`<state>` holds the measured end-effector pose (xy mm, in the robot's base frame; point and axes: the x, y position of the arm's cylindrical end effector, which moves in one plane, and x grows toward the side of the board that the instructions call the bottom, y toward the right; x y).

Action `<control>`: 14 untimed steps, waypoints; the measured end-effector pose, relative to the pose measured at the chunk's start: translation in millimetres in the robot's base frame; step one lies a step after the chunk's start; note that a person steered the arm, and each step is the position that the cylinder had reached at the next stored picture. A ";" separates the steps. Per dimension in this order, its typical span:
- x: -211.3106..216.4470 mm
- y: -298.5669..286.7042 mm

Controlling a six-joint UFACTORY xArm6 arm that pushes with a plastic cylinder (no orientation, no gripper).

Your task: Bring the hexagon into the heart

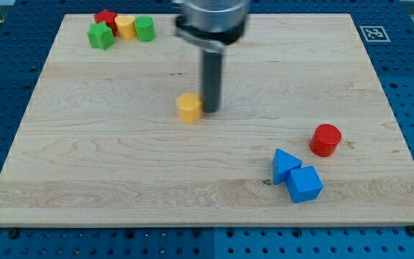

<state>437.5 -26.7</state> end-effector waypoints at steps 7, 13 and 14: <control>-6.9 -137.2; -45.8 -108.8; -41.3 -118.5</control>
<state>396.2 -145.2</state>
